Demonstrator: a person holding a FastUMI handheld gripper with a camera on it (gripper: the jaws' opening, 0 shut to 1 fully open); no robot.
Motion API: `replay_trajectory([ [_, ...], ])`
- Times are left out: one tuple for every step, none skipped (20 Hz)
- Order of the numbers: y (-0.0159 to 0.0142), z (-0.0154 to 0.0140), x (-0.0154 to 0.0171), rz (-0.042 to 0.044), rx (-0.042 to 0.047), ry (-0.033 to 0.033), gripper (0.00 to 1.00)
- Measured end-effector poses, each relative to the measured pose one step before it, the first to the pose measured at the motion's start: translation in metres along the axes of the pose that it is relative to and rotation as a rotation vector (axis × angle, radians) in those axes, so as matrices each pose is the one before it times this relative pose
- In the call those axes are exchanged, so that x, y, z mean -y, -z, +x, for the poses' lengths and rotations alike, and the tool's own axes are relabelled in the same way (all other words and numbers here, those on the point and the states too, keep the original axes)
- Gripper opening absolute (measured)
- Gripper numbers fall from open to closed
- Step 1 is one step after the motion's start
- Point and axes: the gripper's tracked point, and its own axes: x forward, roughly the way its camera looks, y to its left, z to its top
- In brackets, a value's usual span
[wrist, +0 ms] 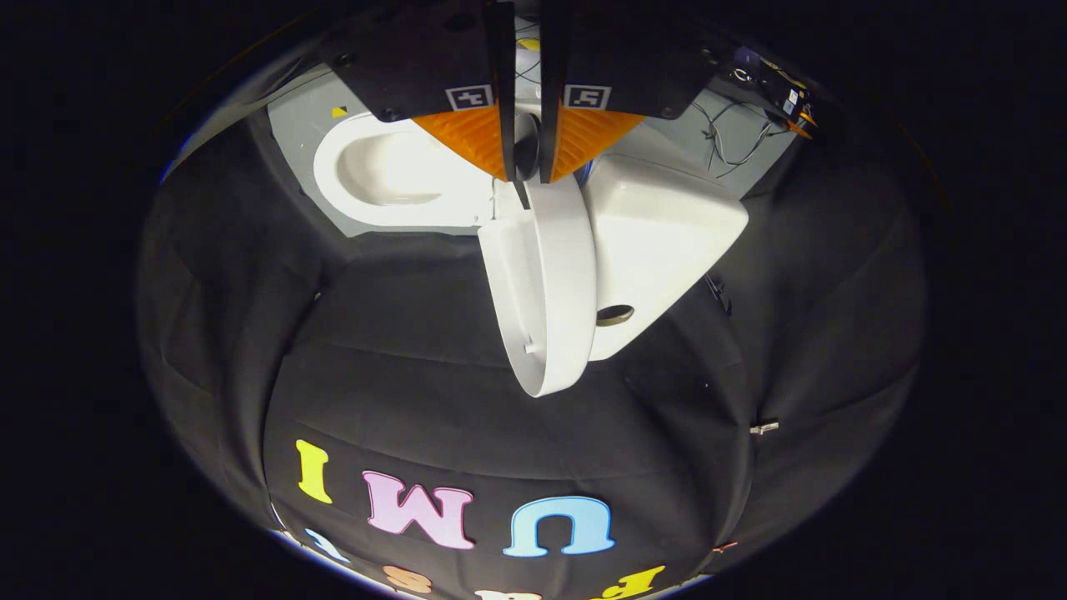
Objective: Open the toilet lid.
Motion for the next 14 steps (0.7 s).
replay_trajectory([
  [0.00005,0.00079,0.00074,-0.00671,0.00116,0.00165,0.16],
  [-0.00024,-0.00081,0.00011,-0.00434,0.00168,0.00207,0.16],
  [0.00032,-0.00012,0.00040,-0.00082,0.00028,0.00187,0.16],
  [0.00041,0.00039,-0.00002,0.00598,0.00013,-0.00176,0.16],
  [-0.00035,-0.00043,-0.00060,0.00493,0.00079,-0.00492,0.17],
  [0.00015,0.00102,-0.00083,0.00393,0.00209,-0.00756,0.18],
  [-0.00055,-0.00103,-0.00062,0.00453,0.00072,-0.00553,0.19],
  [0.00182,0.00011,-0.00219,-0.00154,-0.00411,-0.01682,0.24],
  [0.00088,-0.00147,0.00040,-0.00881,-0.00371,-0.00178,0.39],
  [0.00058,-0.00062,0.00157,-0.01272,-0.00224,-0.00163,0.54],
  [-0.00171,-0.00142,0.00037,-0.01012,0.00153,-0.00049,0.70],
  [0.00187,-0.00492,0.00143,-0.00567,0.00211,0.00449,0.85],
  [-0.00089,0.00297,0.00075,0.00052,0.00431,0.00017,1.00],
  [-0.00136,-0.00060,-0.00038,0.00202,0.00536,-0.00063,0.99],
])
